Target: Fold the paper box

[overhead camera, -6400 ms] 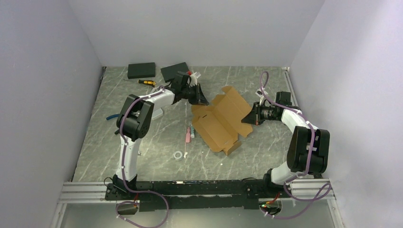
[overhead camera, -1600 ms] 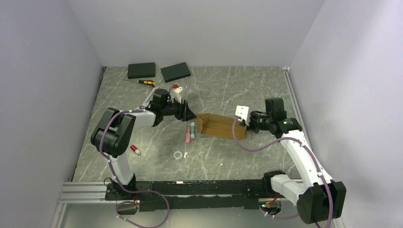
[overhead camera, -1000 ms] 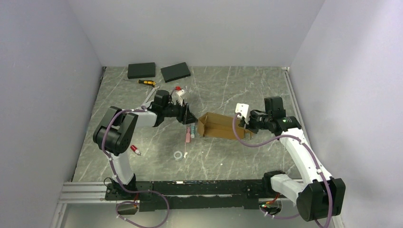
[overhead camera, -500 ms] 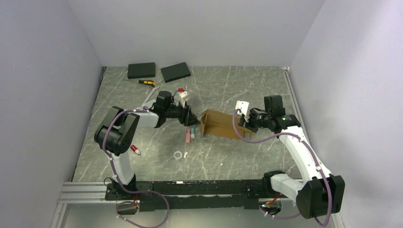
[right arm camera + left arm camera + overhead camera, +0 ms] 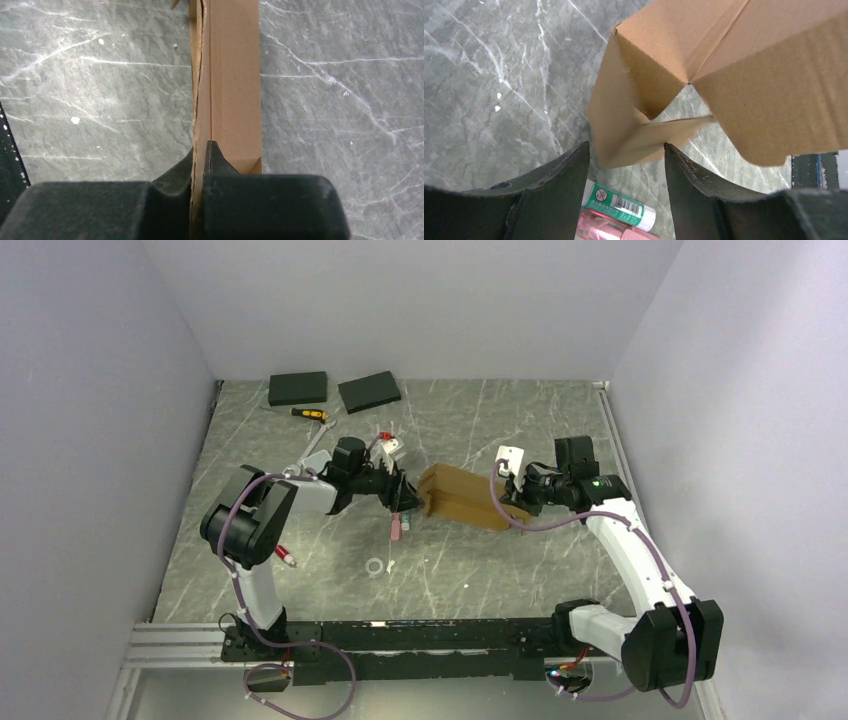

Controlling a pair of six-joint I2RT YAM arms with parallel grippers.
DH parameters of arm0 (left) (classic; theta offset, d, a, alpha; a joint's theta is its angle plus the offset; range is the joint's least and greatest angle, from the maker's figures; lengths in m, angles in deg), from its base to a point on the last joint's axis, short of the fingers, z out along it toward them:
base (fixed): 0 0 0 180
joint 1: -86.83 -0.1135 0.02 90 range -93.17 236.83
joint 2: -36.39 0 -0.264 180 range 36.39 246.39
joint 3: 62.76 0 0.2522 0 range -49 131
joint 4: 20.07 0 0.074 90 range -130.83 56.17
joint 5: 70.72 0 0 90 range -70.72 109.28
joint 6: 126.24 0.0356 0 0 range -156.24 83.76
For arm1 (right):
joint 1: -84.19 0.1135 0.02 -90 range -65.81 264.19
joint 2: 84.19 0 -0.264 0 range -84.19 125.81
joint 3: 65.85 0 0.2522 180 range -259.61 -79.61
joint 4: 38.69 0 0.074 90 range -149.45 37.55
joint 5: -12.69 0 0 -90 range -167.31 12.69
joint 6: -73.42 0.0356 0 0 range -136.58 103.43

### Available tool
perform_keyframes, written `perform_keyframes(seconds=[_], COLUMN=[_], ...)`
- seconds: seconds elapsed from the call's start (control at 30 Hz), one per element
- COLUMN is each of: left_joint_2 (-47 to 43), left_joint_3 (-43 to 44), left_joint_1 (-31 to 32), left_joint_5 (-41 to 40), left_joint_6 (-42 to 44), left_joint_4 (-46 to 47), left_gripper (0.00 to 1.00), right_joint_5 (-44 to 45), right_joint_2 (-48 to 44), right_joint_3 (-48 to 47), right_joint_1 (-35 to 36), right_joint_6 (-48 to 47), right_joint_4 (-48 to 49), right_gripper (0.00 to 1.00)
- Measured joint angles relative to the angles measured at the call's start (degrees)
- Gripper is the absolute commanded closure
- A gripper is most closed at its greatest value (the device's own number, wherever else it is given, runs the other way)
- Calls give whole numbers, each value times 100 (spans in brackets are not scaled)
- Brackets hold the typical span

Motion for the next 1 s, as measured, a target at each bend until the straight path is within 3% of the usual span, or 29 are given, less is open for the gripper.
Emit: perform_keyframes(seconds=[1.0], left_joint_2=[-136], left_joint_3=[-494], left_joint_1=[293], left_joint_5=[-1274], left_joint_6=[133], left_joint_4=[1032], left_gripper=[44], right_joint_5=[-365], right_joint_2=[909], right_joint_3=[-535], right_joint_1=[-140], right_joint_6=[629], right_joint_4=[-291], right_gripper=[100])
